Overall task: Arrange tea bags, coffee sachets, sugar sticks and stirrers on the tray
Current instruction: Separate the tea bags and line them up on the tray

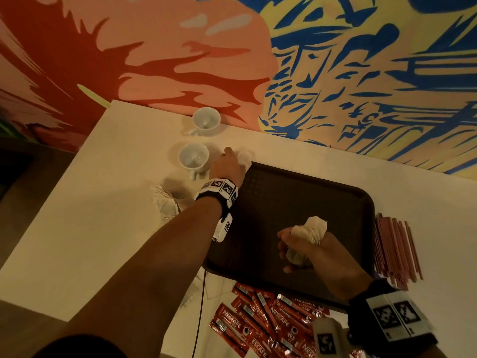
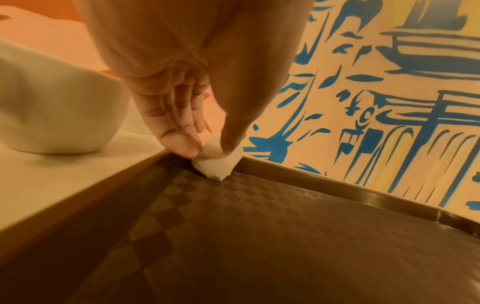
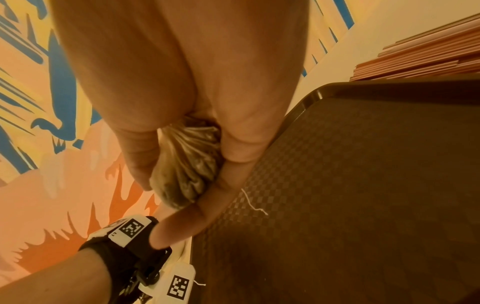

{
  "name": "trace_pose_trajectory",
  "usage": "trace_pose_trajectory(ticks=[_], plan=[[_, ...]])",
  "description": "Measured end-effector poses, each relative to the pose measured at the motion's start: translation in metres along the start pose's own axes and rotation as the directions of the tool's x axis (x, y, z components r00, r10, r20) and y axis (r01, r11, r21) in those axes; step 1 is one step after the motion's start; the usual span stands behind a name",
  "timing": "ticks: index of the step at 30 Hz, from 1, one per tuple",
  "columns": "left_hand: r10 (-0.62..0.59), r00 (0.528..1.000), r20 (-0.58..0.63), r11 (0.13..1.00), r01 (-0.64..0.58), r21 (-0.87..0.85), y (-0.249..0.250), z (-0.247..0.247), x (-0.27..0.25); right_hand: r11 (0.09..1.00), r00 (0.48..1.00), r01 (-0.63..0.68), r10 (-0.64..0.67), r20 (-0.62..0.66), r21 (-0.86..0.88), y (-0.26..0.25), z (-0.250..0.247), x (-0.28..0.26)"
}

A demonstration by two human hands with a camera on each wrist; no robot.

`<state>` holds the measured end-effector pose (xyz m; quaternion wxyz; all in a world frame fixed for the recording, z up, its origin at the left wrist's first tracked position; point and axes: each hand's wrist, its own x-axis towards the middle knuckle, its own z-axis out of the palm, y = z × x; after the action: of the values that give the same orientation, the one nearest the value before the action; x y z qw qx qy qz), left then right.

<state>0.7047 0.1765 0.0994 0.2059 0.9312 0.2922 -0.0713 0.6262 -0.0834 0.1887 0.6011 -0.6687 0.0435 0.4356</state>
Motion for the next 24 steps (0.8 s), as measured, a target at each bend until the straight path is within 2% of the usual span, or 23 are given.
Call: trace_pose_trajectory(ticks=[6,10,15,24], plan=[[0.041,0.999,-0.008,0.997,-0.04,0.064,-0.005,0.0,0.008,1.0,1.0,-0.008,0.008,-0.004,-0.022,-0.002,-0.002,0.0],[0.083,0.996,-0.039,0.996,-0.082,0.016,-0.008,0.005,0.005,1.0,1.0,-0.01,0.01,-0.003,-0.017,-0.005,-0.001,0.0],[0.088,0.996,0.026,0.995,-0.09,0.05,-0.008,0.011,0.003,1.0,1.0,-0.017,0.017,-0.015,-0.023,-0.006,-0.001,0.0],[0.095,0.995,0.02,0.991,-0.096,0.089,-0.005,0.013,0.006,0.999,1.0,-0.021,0.02,-0.008,-0.031,-0.006,0.001,-0.001]])
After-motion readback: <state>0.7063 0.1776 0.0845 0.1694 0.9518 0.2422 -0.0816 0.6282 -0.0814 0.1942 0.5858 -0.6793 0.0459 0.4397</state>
